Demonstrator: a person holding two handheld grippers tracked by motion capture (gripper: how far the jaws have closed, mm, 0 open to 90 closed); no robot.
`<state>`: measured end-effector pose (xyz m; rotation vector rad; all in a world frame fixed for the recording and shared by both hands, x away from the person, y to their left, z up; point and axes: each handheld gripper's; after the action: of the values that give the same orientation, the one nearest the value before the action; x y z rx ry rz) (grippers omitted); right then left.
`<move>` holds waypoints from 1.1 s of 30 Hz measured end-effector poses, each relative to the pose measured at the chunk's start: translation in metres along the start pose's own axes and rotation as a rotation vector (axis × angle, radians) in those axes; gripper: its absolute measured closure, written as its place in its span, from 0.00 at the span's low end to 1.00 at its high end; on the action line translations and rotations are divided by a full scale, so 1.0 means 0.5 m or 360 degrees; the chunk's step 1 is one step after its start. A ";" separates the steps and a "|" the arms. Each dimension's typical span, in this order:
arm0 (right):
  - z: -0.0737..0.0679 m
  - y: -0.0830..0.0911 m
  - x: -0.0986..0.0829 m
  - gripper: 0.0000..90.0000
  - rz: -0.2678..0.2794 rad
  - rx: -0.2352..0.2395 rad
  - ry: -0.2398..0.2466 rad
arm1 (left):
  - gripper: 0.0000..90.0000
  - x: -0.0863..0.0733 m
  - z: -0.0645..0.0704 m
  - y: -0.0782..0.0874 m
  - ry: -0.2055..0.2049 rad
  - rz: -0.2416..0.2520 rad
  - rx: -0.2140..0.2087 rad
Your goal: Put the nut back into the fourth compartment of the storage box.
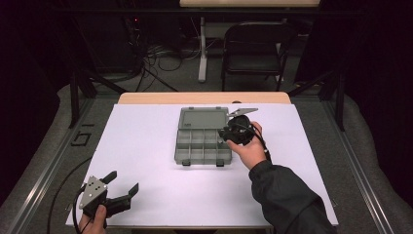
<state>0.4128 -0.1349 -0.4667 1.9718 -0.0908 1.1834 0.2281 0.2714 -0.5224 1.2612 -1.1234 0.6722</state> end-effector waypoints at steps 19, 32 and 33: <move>0.049 -0.072 -0.020 0.78 -0.0125 -0.0102 -0.0069 | 0.14 0.000 0.000 0.000 -0.0005 -0.0001 -0.0004; 0.062 -0.094 -0.028 0.78 -0.0147 -0.0139 -0.0126 | 0.14 0.001 0.000 0.000 -0.0005 -0.0001 -0.0007; 0.063 -0.095 -0.028 0.78 -0.0149 -0.0136 -0.0119 | 0.14 0.001 0.000 0.000 -0.0005 -0.0001 -0.0008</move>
<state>0.4478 -0.1291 -0.5131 1.9241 -0.0852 1.0290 0.2280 0.2713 -0.5221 1.2587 -1.1267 0.6670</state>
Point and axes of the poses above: each handheld gripper's, and its own axes: y roughly backward along the jaws, x roughly out of its top, z roughly to its right, and after that the axes turned 14 degrees about x, right-handed
